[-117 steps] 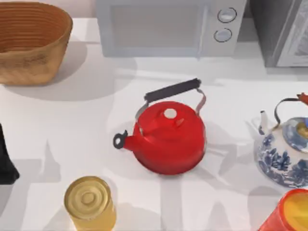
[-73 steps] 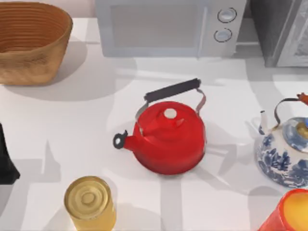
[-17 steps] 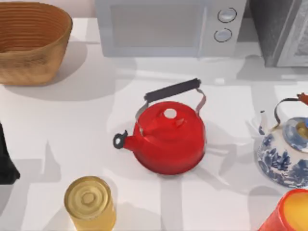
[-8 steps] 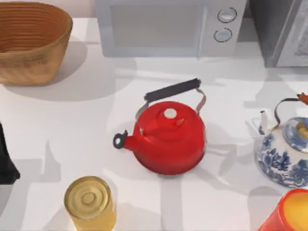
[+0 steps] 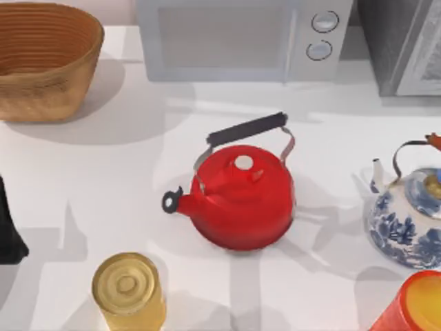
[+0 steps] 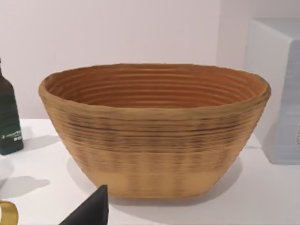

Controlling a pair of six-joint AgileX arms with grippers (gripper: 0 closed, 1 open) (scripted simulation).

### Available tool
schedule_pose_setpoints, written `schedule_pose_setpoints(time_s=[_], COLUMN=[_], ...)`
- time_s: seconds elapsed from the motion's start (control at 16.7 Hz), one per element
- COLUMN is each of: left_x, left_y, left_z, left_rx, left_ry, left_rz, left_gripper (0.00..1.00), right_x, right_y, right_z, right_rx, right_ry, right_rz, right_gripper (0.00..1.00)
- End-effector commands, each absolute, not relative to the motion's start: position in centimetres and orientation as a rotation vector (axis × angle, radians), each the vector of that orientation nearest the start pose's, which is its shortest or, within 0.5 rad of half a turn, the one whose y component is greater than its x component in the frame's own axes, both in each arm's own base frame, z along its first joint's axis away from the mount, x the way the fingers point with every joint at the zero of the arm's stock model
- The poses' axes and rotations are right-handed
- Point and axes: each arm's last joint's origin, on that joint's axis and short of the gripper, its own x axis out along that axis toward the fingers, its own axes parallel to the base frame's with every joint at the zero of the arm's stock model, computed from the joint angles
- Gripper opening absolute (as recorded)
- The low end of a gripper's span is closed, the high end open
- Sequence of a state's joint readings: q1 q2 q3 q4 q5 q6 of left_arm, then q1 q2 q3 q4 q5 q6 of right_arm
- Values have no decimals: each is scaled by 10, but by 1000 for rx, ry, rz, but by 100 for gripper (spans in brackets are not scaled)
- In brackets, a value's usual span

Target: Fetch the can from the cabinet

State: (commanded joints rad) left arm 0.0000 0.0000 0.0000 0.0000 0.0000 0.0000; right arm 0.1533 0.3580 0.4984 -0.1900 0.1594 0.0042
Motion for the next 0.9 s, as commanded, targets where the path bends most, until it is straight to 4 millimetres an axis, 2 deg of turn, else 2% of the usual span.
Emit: schedule_pose_setpoints(time_s=[0.24,0.42,0.54,0.9], left_x=[106,106,106,106], left_y=[-1,-1,-1,-1], left_z=[160,160,160,160], left_rx=[0,0,0,0], left_ry=[0,0,0,0], left_rz=[0,0,0,0], left_gripper=[100,100,100,100], right_x=[106,105,106,106], right_y=[4,0,-1,-1], right_z=[204,170,161,159], right_rx=[-2,0,0,2], right_ry=[36,12,1,9], right_rz=[-2,0,0,2], right_gripper=[0,0,0,0])
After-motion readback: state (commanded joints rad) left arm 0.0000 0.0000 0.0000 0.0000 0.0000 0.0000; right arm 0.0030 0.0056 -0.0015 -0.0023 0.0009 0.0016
